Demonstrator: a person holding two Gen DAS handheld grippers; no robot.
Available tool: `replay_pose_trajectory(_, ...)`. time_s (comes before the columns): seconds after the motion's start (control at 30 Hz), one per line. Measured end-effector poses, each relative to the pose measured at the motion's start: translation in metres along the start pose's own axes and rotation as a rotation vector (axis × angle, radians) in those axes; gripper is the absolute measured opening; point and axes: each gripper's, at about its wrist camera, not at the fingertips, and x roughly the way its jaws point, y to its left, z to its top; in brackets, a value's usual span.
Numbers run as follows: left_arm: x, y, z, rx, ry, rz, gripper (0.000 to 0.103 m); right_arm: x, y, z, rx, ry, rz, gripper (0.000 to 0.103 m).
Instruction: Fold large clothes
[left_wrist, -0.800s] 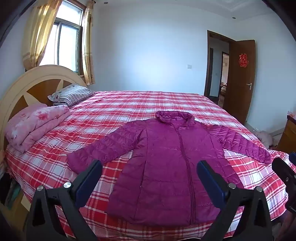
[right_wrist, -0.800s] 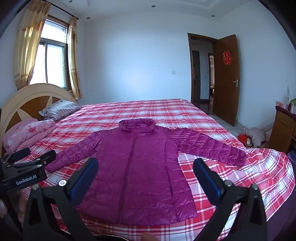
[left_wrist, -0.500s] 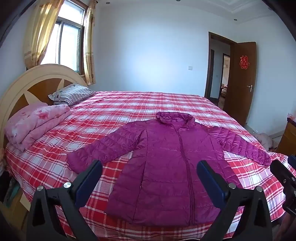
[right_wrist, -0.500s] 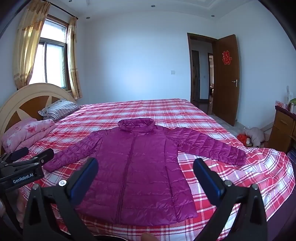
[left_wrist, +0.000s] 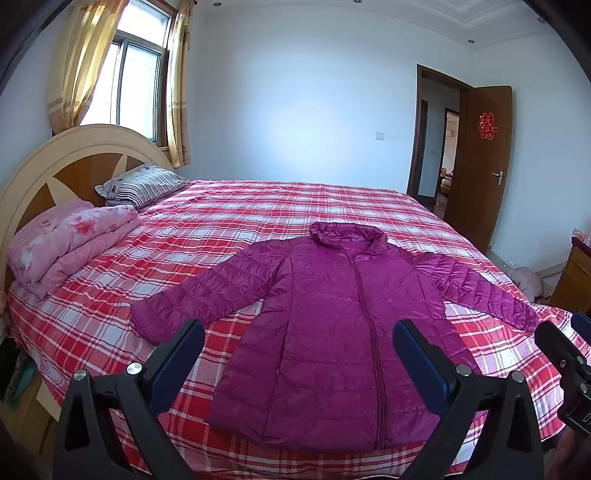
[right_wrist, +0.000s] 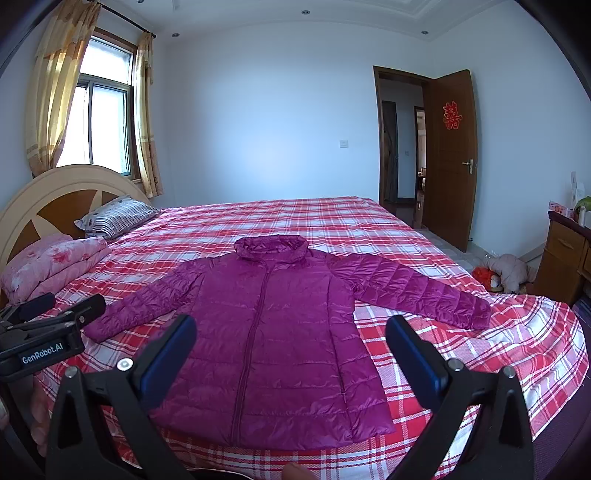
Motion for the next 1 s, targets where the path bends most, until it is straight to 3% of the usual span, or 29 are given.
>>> replay_pose_trajectory(1.0,0.0023,0.0050,-0.0003,-0.018,0.003,0.001,0.102,0.0025,0.0010,-0.0036,-0.002,0.008,-0.002,0.103)
